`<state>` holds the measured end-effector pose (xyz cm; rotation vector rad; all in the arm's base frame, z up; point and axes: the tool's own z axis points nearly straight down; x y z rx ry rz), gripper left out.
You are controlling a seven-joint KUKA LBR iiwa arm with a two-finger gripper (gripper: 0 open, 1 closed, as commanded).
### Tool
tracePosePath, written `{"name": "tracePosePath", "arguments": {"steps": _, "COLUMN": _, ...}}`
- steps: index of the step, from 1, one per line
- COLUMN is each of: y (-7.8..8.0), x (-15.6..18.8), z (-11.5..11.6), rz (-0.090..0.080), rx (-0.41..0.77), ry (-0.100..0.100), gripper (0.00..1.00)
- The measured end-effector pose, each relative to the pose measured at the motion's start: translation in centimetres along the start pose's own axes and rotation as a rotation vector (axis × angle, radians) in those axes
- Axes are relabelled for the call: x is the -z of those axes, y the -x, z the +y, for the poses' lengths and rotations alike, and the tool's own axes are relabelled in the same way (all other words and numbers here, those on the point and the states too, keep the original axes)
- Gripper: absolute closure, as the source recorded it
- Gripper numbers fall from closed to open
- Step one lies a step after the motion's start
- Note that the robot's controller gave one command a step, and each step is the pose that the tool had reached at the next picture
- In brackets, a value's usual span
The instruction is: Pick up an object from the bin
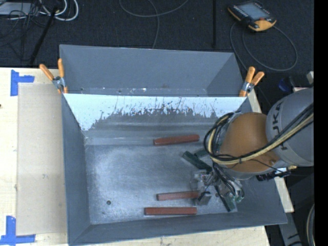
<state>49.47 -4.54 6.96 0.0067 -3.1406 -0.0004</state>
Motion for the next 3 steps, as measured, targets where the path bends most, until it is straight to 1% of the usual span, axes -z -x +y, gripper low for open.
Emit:
{"name": "tracePosePath", "arguments": {"steps": 1, "y": 0.6, "x": 11.1, "z": 2.9, "rz": -0.001, "rx": -0.019, "ry": 0.000, "gripper": 1.00}}
{"name": "tracePosePath", "arguments": {"steps": 2, "y": 0.6, "x": 11.1, "z": 2.9, "rz": -0.001, "rx": -0.019, "ry": 0.000, "gripper": 1.00}}
{"name": "tracePosePath", "arguments": {"steps": 3, "y": 1.6, "x": 16.3, "z": 3.0, "rz": 0.005, "rx": -0.017, "ry": 0.001, "gripper": 1.00}}
